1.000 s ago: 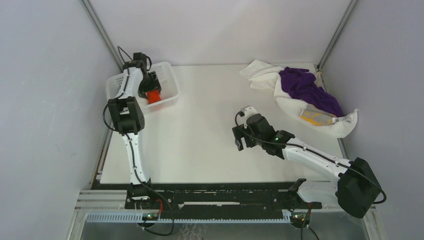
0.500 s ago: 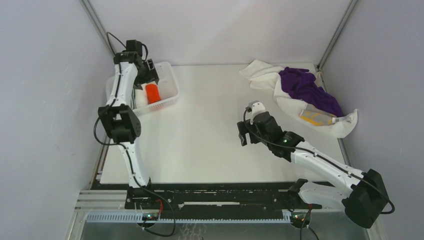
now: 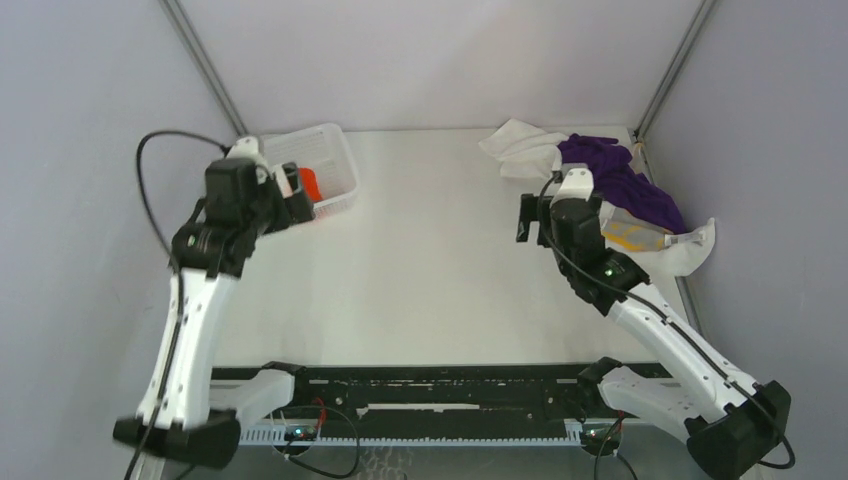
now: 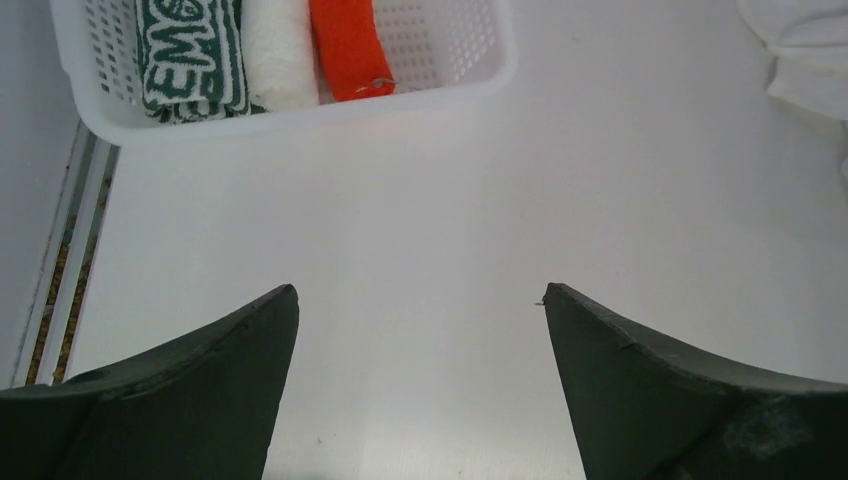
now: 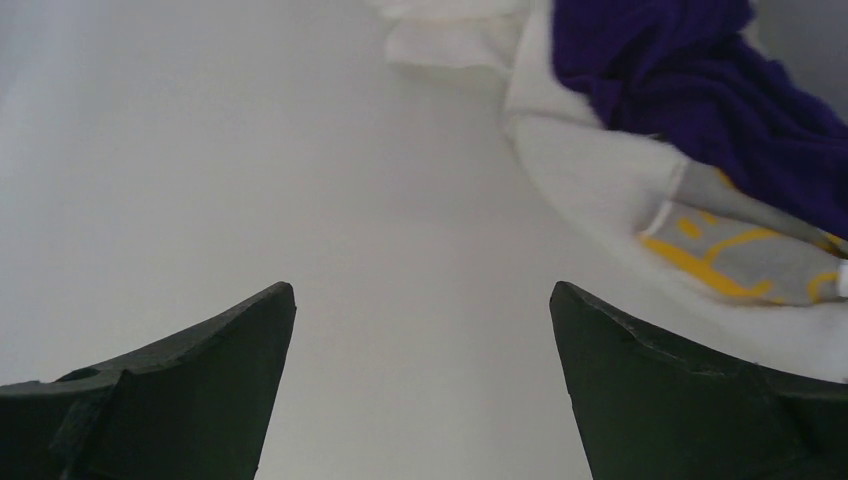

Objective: Roll the towels
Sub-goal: Place the towel in the bin, then pick up the towel at the corner of the board.

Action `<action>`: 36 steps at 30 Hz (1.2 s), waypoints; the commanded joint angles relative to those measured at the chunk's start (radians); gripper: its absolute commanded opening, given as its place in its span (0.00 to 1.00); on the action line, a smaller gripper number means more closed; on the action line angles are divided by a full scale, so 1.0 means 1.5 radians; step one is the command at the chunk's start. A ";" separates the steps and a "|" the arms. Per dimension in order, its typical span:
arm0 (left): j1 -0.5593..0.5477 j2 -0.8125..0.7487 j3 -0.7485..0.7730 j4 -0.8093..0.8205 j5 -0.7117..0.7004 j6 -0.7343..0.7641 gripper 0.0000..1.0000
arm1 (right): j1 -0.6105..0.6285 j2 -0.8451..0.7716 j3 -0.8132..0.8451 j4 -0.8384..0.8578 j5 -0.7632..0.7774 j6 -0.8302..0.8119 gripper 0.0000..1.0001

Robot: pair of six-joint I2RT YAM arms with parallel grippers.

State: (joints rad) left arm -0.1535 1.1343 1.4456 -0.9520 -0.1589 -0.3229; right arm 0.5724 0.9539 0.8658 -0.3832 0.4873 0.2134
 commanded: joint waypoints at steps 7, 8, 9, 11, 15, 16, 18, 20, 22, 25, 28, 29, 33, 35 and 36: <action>0.001 -0.374 -0.295 0.163 -0.055 0.013 1.00 | -0.240 0.044 0.050 0.004 -0.082 0.043 1.00; 0.000 -0.406 -0.322 0.180 -0.062 0.008 1.00 | -0.272 0.056 0.050 0.017 -0.098 0.053 1.00; -0.006 -0.430 -0.346 0.191 -0.085 0.006 1.00 | -0.304 0.071 0.050 0.028 -0.116 0.068 1.00; -0.032 -0.460 -0.384 0.211 -0.131 0.010 1.00 | -0.365 0.111 0.057 0.035 -0.133 0.129 1.00; -0.044 -0.454 -0.422 0.254 -0.153 0.007 1.00 | -0.471 0.231 0.107 0.001 -0.212 0.197 1.00; -0.049 -0.443 -0.419 0.260 -0.155 0.015 1.00 | -0.487 0.258 0.118 -0.003 -0.212 0.202 1.00; -0.062 -0.416 -0.403 0.266 -0.175 0.027 1.00 | -0.509 0.305 0.134 0.006 -0.200 0.199 0.98; -0.072 -0.392 -0.395 0.277 -0.199 0.032 1.00 | -0.520 0.350 0.159 0.020 -0.175 0.187 0.96; -0.074 -0.373 -0.402 0.295 -0.190 0.035 1.00 | -0.535 0.396 0.187 0.034 -0.171 0.193 0.94; -0.079 -0.348 -0.410 0.291 -0.204 0.037 1.00 | -0.561 0.465 0.234 0.061 -0.180 0.209 0.90; -0.081 -0.334 -0.416 0.288 -0.209 0.039 1.00 | -0.572 0.533 0.290 0.080 -0.160 0.201 0.87; -0.081 -0.329 -0.416 0.291 -0.208 0.040 1.00 | -0.575 0.554 0.309 0.081 -0.155 0.197 0.86; -0.081 -0.312 -0.416 0.292 -0.211 0.041 1.00 | -0.584 0.657 0.396 0.067 -0.163 0.197 0.83; -0.080 -0.309 -0.417 0.292 -0.208 0.042 1.00 | -0.586 0.705 0.448 0.045 -0.155 0.200 0.83; -0.080 -0.309 -0.418 0.292 -0.208 0.041 1.00 | -0.588 0.732 0.472 0.026 -0.158 0.201 0.83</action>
State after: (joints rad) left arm -0.2691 0.6647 0.8299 -0.5556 -0.4503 -0.2836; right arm -0.3004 1.9427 1.4445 -0.3172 0.2356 0.4953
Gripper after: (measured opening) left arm 0.998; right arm 0.831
